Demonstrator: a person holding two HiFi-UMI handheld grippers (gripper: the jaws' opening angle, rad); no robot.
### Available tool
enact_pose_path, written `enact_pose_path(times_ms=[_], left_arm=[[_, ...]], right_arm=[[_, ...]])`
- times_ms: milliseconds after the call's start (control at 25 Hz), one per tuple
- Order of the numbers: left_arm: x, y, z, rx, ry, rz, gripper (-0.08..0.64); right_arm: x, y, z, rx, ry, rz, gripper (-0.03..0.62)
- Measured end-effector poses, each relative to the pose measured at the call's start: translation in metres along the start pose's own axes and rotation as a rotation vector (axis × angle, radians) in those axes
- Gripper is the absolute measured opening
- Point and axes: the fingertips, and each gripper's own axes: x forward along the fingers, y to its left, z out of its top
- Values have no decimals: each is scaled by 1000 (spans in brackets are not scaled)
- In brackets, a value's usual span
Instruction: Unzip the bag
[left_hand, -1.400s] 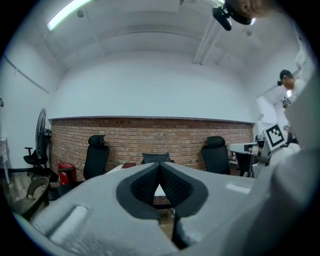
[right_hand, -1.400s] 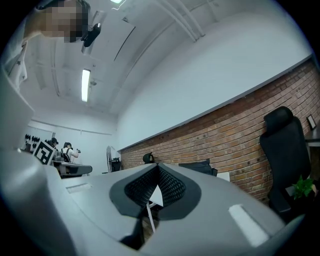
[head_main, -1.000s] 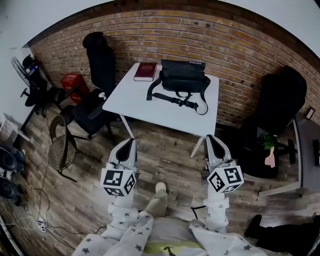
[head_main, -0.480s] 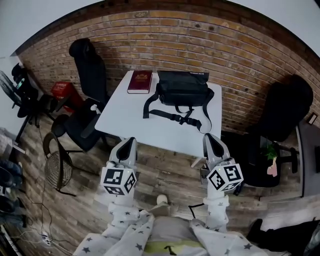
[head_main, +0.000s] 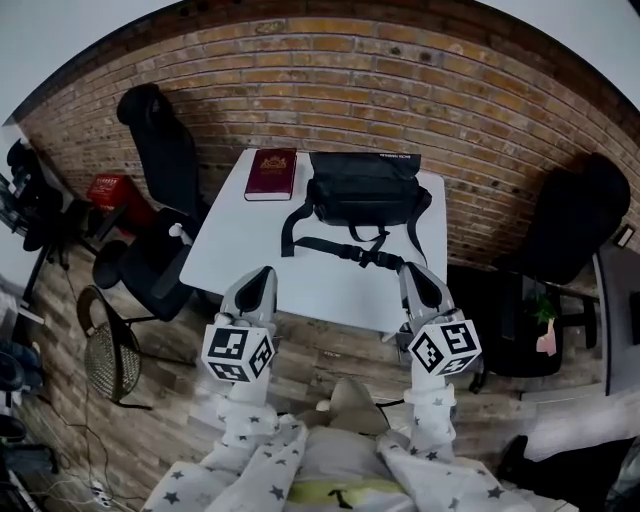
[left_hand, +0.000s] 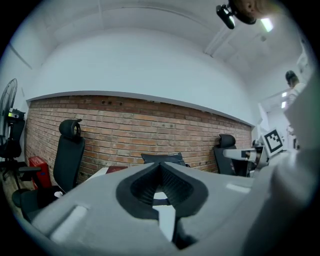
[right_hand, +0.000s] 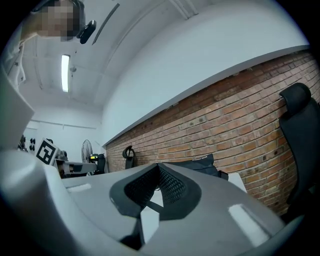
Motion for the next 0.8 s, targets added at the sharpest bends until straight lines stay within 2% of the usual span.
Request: enact_pose_path(times_ms=[360,800], left_arm=[[58,24,-14,-47,44,-35,-2],[147,63,-25,-98,110,-56,31]], right_arm=[[60,-21,-14,9,32,-1,14],[156,-44,-49,56,140,59,77]])
